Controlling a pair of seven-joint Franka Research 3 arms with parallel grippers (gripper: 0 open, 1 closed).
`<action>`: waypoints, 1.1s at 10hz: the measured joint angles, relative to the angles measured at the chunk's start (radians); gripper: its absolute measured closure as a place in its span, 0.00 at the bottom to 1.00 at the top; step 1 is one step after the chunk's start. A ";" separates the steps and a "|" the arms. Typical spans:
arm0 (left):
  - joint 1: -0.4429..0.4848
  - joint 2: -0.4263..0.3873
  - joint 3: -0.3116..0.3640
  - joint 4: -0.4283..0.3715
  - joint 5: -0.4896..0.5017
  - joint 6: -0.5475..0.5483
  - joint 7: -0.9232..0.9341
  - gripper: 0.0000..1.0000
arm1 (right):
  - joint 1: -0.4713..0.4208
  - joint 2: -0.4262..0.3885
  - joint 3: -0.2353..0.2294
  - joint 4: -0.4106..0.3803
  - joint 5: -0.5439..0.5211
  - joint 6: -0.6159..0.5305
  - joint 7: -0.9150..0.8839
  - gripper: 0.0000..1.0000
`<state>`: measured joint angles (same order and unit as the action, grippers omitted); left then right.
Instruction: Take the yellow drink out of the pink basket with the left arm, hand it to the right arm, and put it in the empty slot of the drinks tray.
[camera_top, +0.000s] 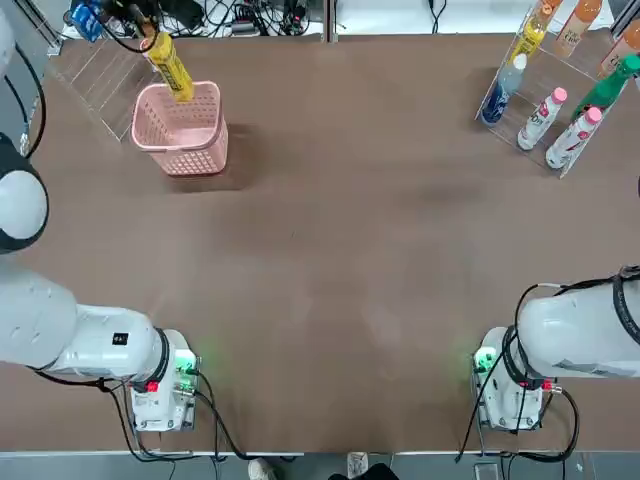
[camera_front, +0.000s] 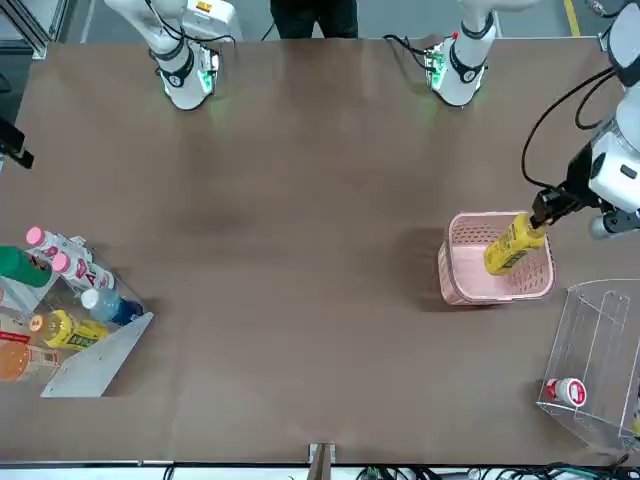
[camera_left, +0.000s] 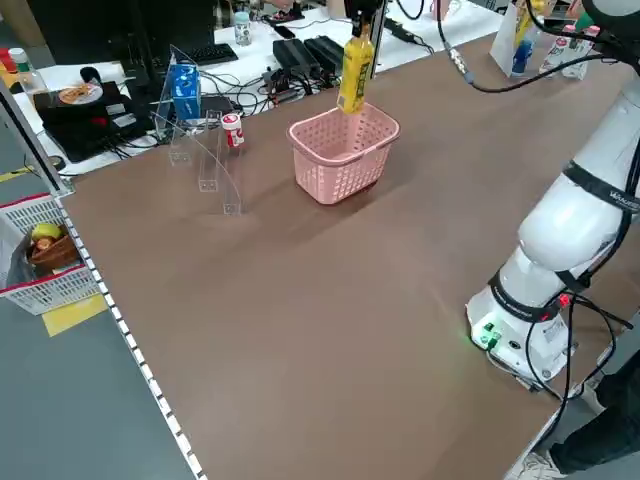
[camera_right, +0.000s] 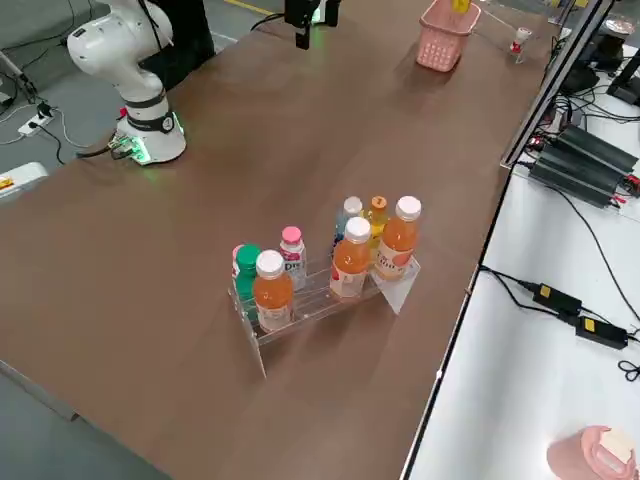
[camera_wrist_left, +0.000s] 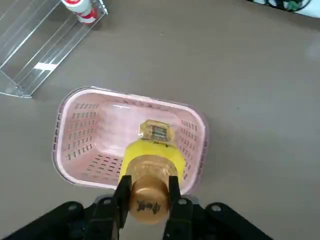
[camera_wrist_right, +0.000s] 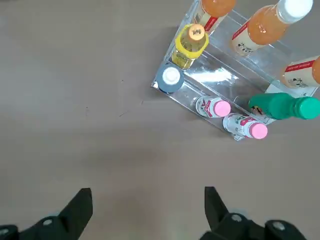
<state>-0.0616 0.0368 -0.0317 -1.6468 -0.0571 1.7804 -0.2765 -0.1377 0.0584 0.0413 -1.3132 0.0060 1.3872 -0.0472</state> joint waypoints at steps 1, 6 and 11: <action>-0.002 0.000 -0.018 0.024 -0.002 -0.015 -0.021 0.66 | 0.000 0.000 0.000 0.000 0.000 0.000 0.000 0.01; -0.009 0.010 -0.093 0.067 -0.006 -0.027 -0.128 0.66 | 0.000 0.000 0.000 0.000 0.000 0.000 0.000 0.01; -0.020 0.074 -0.184 0.134 -0.006 -0.029 -0.246 0.66 | 0.000 0.000 0.000 0.000 0.000 0.000 0.000 0.01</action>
<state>-0.0815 0.1112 -0.2157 -1.5129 -0.0635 1.7517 -0.5220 -0.1376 0.0584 0.0415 -1.3130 0.0060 1.3872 -0.0472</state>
